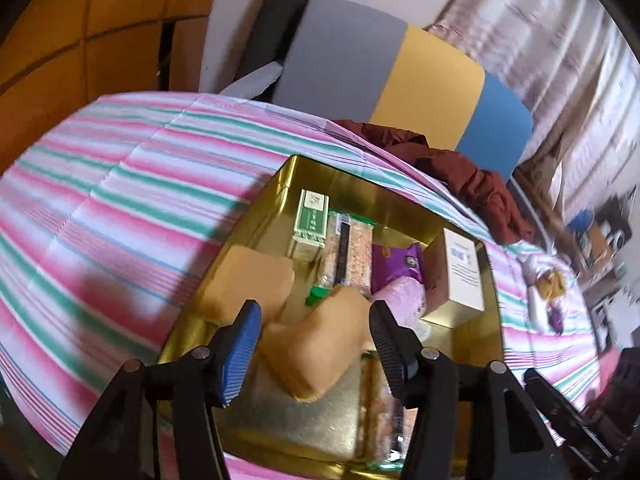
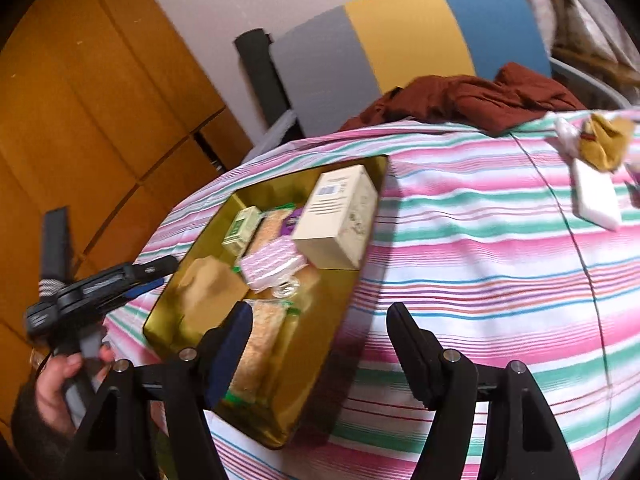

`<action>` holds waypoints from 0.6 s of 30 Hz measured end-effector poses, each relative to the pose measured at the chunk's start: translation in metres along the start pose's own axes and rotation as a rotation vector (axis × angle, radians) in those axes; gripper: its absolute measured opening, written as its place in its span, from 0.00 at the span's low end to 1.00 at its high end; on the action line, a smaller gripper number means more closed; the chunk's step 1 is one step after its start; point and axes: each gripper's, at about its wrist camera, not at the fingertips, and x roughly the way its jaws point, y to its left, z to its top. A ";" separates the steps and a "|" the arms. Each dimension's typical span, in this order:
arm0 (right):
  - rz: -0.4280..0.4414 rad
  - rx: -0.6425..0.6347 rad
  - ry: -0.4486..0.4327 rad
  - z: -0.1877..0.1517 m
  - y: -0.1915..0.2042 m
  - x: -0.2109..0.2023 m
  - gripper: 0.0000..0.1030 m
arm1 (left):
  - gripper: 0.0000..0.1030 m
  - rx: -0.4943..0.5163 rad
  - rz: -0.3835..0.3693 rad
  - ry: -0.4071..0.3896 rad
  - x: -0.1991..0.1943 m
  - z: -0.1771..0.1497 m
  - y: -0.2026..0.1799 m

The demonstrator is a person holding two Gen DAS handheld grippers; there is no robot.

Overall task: Organize objects
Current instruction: 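Carry the sponge and cracker packet into the gold tray and release both, then grasp the purple packet on the pile with the right gripper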

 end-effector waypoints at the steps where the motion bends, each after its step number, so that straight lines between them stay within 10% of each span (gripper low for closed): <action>1: -0.008 0.004 -0.002 0.000 -0.002 0.000 0.68 | 0.55 -0.009 -0.012 0.005 0.001 -0.003 -0.001; 18: -0.160 0.111 -0.069 0.001 -0.071 -0.033 0.71 | 0.55 0.171 -0.163 0.027 -0.003 -0.027 -0.082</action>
